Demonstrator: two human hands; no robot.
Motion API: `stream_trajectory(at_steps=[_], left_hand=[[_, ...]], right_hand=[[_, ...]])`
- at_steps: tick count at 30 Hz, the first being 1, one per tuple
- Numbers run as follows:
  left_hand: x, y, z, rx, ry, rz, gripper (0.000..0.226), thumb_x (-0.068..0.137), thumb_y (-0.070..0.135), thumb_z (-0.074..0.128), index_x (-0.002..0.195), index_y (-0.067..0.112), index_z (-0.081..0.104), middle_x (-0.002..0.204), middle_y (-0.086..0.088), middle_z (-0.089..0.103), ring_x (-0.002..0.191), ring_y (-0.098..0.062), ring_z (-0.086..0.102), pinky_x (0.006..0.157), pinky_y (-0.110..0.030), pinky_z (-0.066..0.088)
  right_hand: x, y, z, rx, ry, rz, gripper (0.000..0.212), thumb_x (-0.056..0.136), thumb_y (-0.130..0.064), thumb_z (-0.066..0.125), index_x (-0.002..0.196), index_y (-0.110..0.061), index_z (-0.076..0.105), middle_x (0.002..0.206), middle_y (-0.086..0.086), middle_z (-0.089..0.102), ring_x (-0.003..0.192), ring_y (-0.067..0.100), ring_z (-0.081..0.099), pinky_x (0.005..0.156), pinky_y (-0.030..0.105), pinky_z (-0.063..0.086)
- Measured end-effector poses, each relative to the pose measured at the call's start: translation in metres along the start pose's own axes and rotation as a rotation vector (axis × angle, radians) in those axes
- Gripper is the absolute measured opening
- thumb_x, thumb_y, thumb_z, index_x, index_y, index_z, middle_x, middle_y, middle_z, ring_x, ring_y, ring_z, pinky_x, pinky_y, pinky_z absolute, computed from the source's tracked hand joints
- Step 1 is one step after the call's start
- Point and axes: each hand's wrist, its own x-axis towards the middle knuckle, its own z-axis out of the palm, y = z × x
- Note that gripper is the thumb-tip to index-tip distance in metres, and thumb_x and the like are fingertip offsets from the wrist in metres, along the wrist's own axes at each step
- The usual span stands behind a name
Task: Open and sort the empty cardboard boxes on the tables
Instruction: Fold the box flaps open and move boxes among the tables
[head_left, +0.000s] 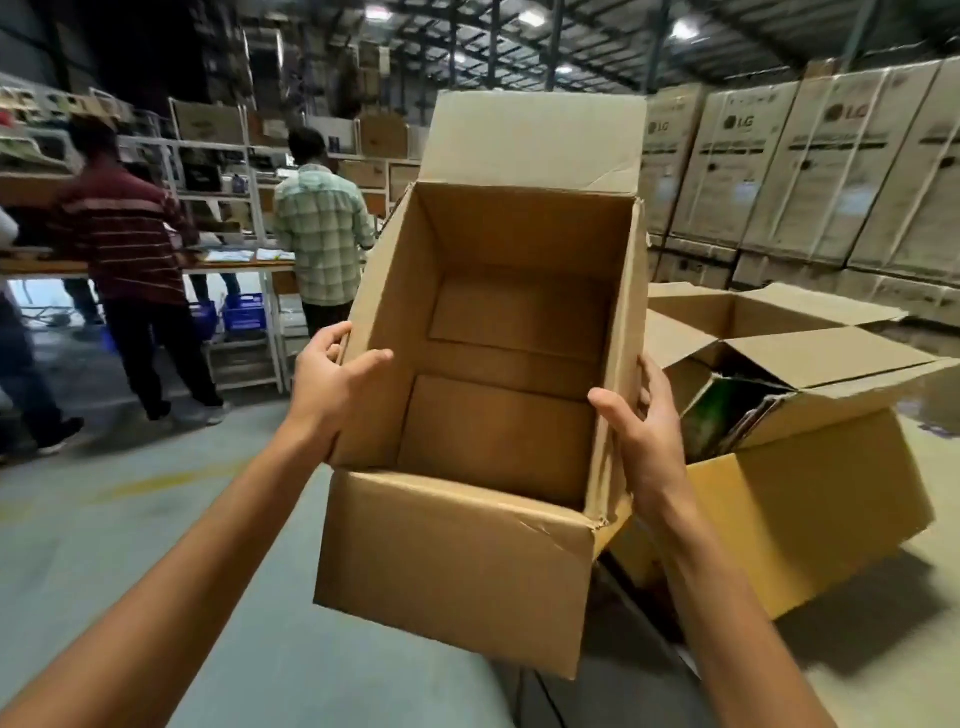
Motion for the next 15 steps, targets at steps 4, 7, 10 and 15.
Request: stream_trajectory(at_steps=[4, 7, 10, 15], left_hand=[[0.094, 0.035, 0.065, -0.015, -0.065, 0.157, 0.073, 0.072, 0.026, 0.081, 0.137, 0.011, 0.052, 0.119, -0.011, 0.064, 0.103, -0.023, 0.064, 0.088, -0.038, 0.055], [0.163, 0.067, 0.120, 0.026, -0.109, 0.278, 0.071, 0.076, 0.024, 0.079, 0.139, 0.008, 0.049, 0.115, -0.008, 0.059, 0.100, -0.020, 0.060, 0.086, -0.034, 0.053], [0.229, 0.093, 0.173, 0.157, -0.160, 0.346, 0.074, 0.079, 0.033, 0.079, 0.140, 0.007, 0.047, 0.126, -0.012, 0.057, 0.108, -0.022, 0.056, 0.089, -0.031, 0.047], [0.304, 0.121, 0.270, 0.366, -0.247, 0.392, 0.097, 0.060, 0.062, 0.063, 0.140, 0.010, 0.046, 0.134, -0.020, 0.054, 0.122, -0.038, 0.051, 0.098, -0.043, 0.044]], right_hand=[[0.077, -0.016, -0.023, -0.070, 0.200, -0.104, 0.099, 0.068, -0.054, 0.068, 0.155, -0.032, 0.026, 0.140, -0.009, 0.045, 0.117, 0.010, 0.049, 0.092, 0.028, 0.046], [0.140, -0.027, -0.043, -0.141, 0.335, -0.129, 0.103, 0.065, -0.064, 0.069, 0.154, -0.033, 0.026, 0.144, -0.002, 0.046, 0.124, 0.019, 0.050, 0.102, 0.044, 0.048], [0.198, -0.036, -0.065, -0.200, 0.452, -0.098, 0.091, 0.078, -0.055, 0.074, 0.153, -0.034, 0.026, 0.142, 0.003, 0.045, 0.124, 0.026, 0.049, 0.102, 0.047, 0.047], [0.270, -0.038, -0.105, -0.459, 0.726, 0.043, 0.103, 0.059, -0.070, 0.065, 0.148, -0.033, 0.031, 0.140, 0.012, 0.046, 0.126, 0.038, 0.048, 0.104, 0.056, 0.043]])
